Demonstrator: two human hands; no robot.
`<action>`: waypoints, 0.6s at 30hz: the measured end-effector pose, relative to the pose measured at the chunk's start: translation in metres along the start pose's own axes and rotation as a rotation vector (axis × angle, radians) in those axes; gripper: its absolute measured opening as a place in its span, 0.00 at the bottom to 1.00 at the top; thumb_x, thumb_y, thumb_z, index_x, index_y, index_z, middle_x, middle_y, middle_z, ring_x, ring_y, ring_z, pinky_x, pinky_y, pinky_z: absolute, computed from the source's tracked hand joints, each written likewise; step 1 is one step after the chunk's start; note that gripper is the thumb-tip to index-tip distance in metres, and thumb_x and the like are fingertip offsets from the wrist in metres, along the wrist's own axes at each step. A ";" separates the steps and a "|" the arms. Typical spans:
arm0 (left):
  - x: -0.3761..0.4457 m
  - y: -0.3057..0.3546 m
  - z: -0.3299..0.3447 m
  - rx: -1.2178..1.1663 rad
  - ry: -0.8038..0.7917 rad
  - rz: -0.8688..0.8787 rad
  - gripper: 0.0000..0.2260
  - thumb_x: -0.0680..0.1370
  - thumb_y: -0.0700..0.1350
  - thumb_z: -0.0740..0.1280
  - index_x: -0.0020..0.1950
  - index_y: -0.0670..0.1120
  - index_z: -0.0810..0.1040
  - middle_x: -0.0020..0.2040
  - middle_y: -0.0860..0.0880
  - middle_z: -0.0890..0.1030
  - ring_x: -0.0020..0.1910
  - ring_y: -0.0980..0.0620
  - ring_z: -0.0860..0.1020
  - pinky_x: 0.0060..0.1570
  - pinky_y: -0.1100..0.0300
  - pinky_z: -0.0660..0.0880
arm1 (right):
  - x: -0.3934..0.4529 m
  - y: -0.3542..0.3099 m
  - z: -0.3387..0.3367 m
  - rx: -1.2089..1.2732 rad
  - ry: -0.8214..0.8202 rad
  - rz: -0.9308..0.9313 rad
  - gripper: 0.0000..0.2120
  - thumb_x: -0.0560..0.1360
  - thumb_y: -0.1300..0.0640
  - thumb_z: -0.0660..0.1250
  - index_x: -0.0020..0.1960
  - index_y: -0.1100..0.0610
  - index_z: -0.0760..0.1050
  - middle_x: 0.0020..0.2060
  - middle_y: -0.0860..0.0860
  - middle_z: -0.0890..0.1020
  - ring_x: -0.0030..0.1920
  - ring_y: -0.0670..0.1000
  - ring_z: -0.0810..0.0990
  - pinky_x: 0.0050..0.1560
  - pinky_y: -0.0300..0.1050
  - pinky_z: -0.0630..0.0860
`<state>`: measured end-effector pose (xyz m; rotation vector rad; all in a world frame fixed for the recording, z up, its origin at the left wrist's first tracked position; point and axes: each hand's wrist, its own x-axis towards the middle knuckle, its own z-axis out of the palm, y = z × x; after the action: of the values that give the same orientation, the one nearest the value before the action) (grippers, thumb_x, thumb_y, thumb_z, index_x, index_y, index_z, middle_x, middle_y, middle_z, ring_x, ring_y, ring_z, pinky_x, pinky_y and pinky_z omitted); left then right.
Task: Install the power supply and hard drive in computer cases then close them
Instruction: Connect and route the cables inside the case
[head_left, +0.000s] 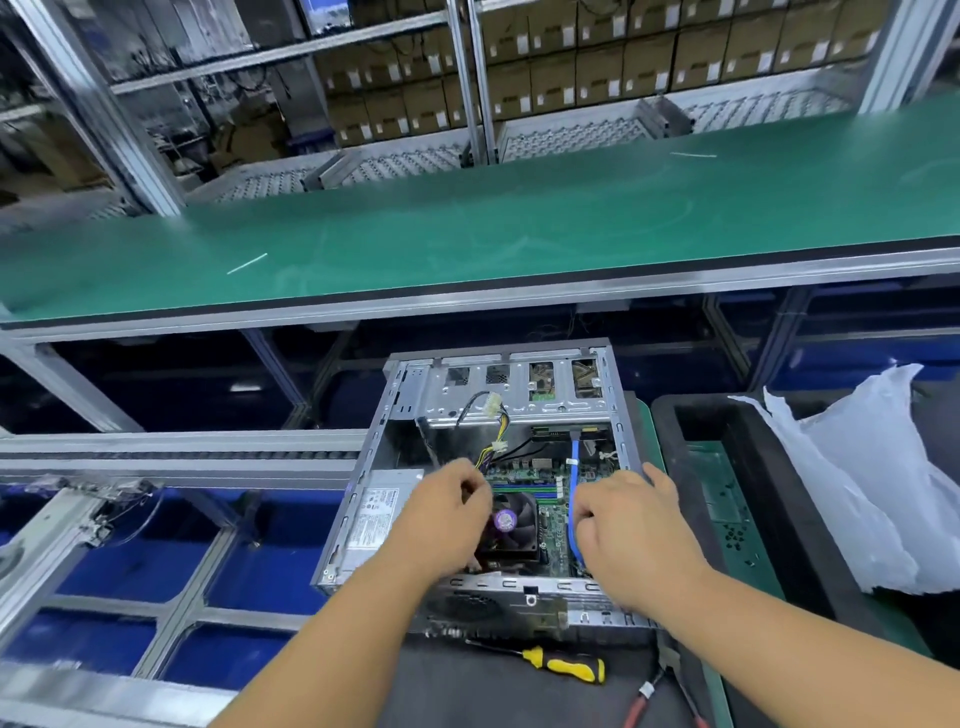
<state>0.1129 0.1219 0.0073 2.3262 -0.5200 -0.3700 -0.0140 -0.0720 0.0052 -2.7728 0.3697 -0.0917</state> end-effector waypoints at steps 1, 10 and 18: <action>0.007 0.001 0.000 -0.062 0.076 -0.023 0.05 0.79 0.51 0.64 0.44 0.58 0.76 0.36 0.52 0.81 0.25 0.59 0.75 0.24 0.64 0.71 | 0.000 0.000 0.000 -0.002 0.006 0.005 0.12 0.77 0.55 0.55 0.38 0.45 0.70 0.35 0.41 0.74 0.49 0.45 0.70 0.80 0.57 0.49; 0.067 0.017 0.012 0.082 0.390 -0.077 0.24 0.74 0.56 0.74 0.66 0.51 0.71 0.62 0.52 0.73 0.61 0.50 0.73 0.59 0.51 0.75 | -0.002 -0.002 -0.006 0.008 0.018 0.031 0.10 0.77 0.56 0.55 0.41 0.44 0.69 0.39 0.41 0.73 0.53 0.45 0.71 0.78 0.54 0.49; 0.079 0.036 0.043 -0.070 0.343 -0.041 0.13 0.79 0.57 0.69 0.52 0.48 0.80 0.47 0.46 0.83 0.45 0.43 0.80 0.46 0.48 0.79 | 0.001 -0.001 -0.006 0.029 0.006 0.053 0.09 0.78 0.55 0.55 0.42 0.44 0.69 0.41 0.41 0.73 0.54 0.45 0.70 0.78 0.54 0.49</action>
<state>0.1556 0.0358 -0.0070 2.2699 -0.2869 -0.0042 -0.0131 -0.0734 0.0113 -2.7326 0.4398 -0.0920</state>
